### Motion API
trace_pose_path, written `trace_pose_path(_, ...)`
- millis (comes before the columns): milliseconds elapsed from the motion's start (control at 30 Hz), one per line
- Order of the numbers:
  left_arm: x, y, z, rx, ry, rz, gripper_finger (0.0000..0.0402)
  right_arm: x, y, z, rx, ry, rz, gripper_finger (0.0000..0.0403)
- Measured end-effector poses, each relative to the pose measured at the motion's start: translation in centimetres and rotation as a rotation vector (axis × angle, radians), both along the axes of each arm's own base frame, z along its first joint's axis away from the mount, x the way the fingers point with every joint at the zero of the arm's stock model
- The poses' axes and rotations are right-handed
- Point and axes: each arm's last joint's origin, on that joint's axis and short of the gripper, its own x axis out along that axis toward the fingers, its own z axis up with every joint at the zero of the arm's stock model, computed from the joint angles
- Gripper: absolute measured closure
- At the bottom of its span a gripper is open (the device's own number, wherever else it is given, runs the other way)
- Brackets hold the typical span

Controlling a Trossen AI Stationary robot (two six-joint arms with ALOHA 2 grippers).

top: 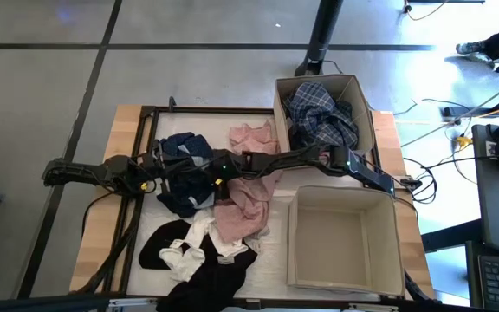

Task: Sort clothes
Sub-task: Put the dark blue patterned shirt into the top laundry organizer

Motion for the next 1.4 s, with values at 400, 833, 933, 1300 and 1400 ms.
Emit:
trace_pose_path(400, 0.0, 0.0, -0.1, 0.029, 0.024, 0.004, 0.0370, -1.1, -0.3, 5.5, -0.206, -0.052, 0.037, 0.0372)
trace_pose_path(833, 0.0, 0.0, -0.3, 0.028, 0.038, 0.004, 0.0370, -6.7, -2.1, 19.4, -0.579, -0.166, -0.123, 0.0381)
trace_pose_path(933, 0.0, 0.0, -0.3, 0.029, 0.036, 0.004, 0.0370, -8.7, -3.0, 22.5, -0.648, -0.194, -0.166, 0.0391)
trace_pose_path(1300, 0.0, 0.0, -0.3, 0.030, 0.038, 0.004, 0.0370, -17.9, -6.1, 32.7, -0.876, -0.284, -0.452, 0.0376)
trace_pose_path(1400, 0.0, 0.0, -0.3, 0.030, 0.040, 0.004, 0.0370, -20.9, -6.3, 35.2, -0.933, -0.305, -0.536, 0.0386)
